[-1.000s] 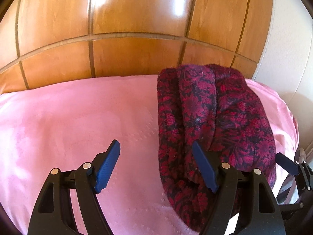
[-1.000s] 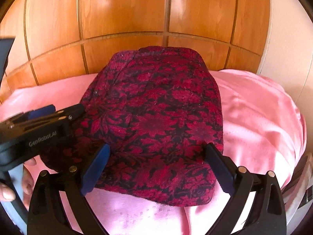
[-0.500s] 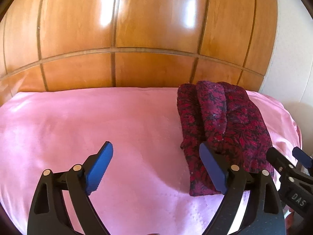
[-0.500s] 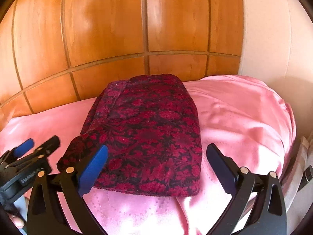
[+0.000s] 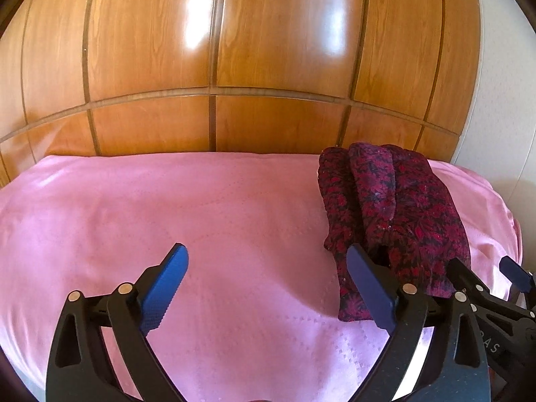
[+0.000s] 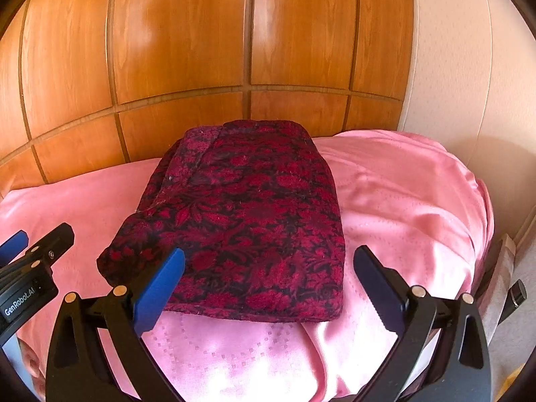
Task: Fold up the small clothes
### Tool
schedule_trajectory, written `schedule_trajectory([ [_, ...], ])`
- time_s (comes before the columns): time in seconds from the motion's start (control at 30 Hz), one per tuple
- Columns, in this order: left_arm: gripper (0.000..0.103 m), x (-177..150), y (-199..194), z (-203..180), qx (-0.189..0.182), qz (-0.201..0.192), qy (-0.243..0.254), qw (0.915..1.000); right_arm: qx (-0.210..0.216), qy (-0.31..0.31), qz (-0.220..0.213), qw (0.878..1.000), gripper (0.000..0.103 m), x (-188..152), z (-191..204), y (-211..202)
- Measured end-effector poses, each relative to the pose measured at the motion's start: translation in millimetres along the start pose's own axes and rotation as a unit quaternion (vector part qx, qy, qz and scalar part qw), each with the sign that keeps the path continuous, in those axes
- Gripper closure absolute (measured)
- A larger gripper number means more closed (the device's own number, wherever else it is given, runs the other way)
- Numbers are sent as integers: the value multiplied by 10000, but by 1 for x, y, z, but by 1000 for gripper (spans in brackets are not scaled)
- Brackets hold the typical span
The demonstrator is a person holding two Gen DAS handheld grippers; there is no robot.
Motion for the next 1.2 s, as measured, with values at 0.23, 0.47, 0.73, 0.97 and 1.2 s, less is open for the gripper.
schedule_trajectory([
  [0.23, 7, 2, -1, 0, -14, -17, -3, 10000, 9, 84, 69, 9999, 3, -2, -1, 3],
  [0.47, 7, 4, -2, -1, -12, -52, 35, 10000, 59, 124, 71, 9999, 3, -1, -1, 3],
  [0.73, 7, 7, -5, -3, -9, -102, 40, 9999, 71, 178, 35, 9998, 2, 0, -1, 2],
  [0.97, 7, 8, -5, -1, -22, -81, 2, 10000, 88, 159, 4, 9998, 2, 1, 1, 0],
  [1.2, 7, 8, -7, -4, -6, -121, 47, 9999, 101, 168, 7, 9998, 2, 1, 1, 1],
])
Point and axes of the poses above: each gripper's, at about its wrist camera, not at the fingertips, and y roughly the way its jaws point, z to its left, x to its top, the point moved 3 cm from there along y, roughly the way its jaws point, and after that the axes turned 10 degrees about -z, right-handed, at the moved point
